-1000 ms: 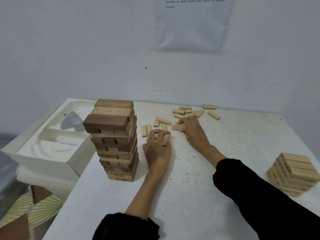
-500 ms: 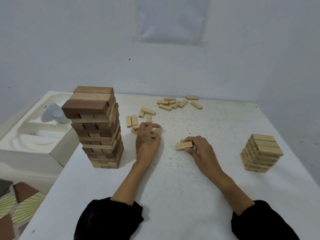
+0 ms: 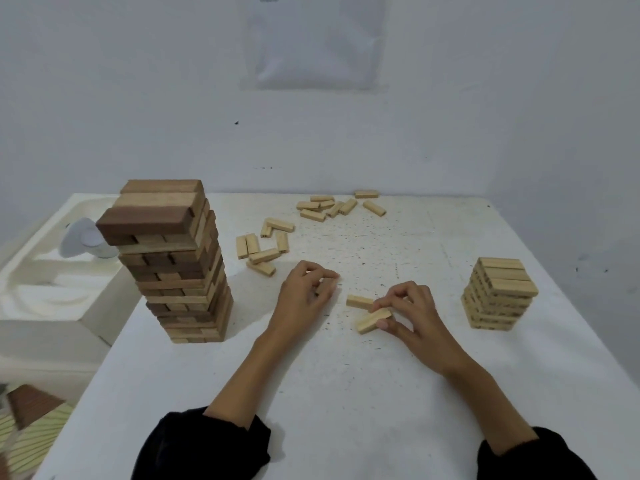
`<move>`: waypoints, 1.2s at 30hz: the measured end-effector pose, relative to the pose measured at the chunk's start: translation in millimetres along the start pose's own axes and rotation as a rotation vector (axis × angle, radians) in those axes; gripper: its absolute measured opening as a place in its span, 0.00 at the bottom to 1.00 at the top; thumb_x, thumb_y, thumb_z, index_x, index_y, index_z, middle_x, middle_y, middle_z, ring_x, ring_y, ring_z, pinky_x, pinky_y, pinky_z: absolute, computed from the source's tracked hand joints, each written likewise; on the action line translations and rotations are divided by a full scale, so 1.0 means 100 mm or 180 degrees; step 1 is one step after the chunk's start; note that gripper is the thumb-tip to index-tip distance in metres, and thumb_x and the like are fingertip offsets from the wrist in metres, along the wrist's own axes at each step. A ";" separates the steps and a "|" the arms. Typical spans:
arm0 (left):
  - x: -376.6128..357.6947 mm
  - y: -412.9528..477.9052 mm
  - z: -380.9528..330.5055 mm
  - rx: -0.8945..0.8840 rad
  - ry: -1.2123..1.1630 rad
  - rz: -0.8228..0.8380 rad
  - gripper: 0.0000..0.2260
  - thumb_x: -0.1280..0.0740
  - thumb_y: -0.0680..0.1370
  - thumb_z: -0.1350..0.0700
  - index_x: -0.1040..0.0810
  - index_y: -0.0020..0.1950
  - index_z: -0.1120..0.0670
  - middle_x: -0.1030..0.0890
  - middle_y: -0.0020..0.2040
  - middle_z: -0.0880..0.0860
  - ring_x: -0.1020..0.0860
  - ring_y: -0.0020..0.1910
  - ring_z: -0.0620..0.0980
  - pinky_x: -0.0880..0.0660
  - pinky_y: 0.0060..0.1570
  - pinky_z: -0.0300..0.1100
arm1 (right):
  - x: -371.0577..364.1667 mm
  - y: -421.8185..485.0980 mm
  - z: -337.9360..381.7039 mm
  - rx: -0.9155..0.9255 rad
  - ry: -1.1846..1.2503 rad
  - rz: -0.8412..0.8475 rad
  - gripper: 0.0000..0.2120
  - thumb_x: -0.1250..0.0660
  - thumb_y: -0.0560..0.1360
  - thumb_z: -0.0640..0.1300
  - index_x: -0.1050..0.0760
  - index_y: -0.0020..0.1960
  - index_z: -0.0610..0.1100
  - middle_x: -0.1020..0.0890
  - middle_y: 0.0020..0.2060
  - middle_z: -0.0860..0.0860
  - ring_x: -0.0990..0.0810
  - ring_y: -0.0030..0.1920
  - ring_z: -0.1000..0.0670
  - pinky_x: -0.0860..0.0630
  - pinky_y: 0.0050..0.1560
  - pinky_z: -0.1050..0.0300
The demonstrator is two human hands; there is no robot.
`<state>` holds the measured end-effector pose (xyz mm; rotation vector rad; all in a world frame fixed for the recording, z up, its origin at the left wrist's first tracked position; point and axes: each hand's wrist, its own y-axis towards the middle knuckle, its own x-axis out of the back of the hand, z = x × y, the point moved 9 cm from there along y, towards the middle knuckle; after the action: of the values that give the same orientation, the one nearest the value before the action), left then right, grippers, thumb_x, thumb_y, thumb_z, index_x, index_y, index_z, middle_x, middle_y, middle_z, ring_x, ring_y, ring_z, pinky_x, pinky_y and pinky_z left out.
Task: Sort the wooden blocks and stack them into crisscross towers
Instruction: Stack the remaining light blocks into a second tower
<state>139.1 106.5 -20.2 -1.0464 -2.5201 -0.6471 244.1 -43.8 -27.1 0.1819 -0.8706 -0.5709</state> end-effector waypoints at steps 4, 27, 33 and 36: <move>-0.11 0.02 -0.01 -0.0264 0.0306 0.0266 0.06 0.34 0.75 0.45 0.18 0.48 0.41 0.29 0.57 0.41 0.34 0.59 0.37 0.34 0.59 0.43 | 0.03 -0.06 -0.05 -0.0005 -0.0269 -0.0012 0.14 0.40 0.73 0.58 0.22 0.54 0.58 0.30 0.49 0.61 0.35 0.53 0.57 0.36 0.56 0.60; 0.23 0.07 -0.04 -0.0106 0.0658 0.0508 0.07 0.33 0.77 0.52 0.16 0.51 0.49 0.20 0.43 0.46 0.25 0.46 0.42 0.26 0.47 0.46 | -0.28 0.36 0.11 -0.0421 -0.0740 -0.0076 0.31 0.44 0.68 0.67 0.28 0.66 0.53 0.24 0.59 0.56 0.30 0.62 0.52 0.43 0.69 0.43; 0.19 0.10 0.07 -0.0092 0.0614 0.0793 0.23 0.25 0.68 0.46 0.24 0.62 0.42 0.26 0.56 0.39 0.32 0.58 0.38 0.36 0.56 0.31 | -0.03 0.23 0.01 -0.0630 -0.0672 -0.0029 0.43 0.38 0.58 0.77 0.34 0.69 0.59 0.34 0.58 0.58 0.39 0.59 0.57 0.45 0.58 0.59; 0.11 0.10 0.16 -0.0140 0.0876 0.0911 0.31 0.25 0.64 0.37 0.27 0.65 0.40 0.29 0.59 0.38 0.35 0.61 0.41 0.38 0.62 0.41 | 0.04 0.12 -0.13 -0.0863 -0.0817 0.0273 0.45 0.35 0.53 0.76 0.35 0.68 0.61 0.36 0.54 0.57 0.39 0.58 0.56 0.45 0.57 0.59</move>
<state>137.3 127.6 -26.1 -1.2124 -2.0817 -0.7098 260.8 -36.6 -28.6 -0.1782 -1.0331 -0.6342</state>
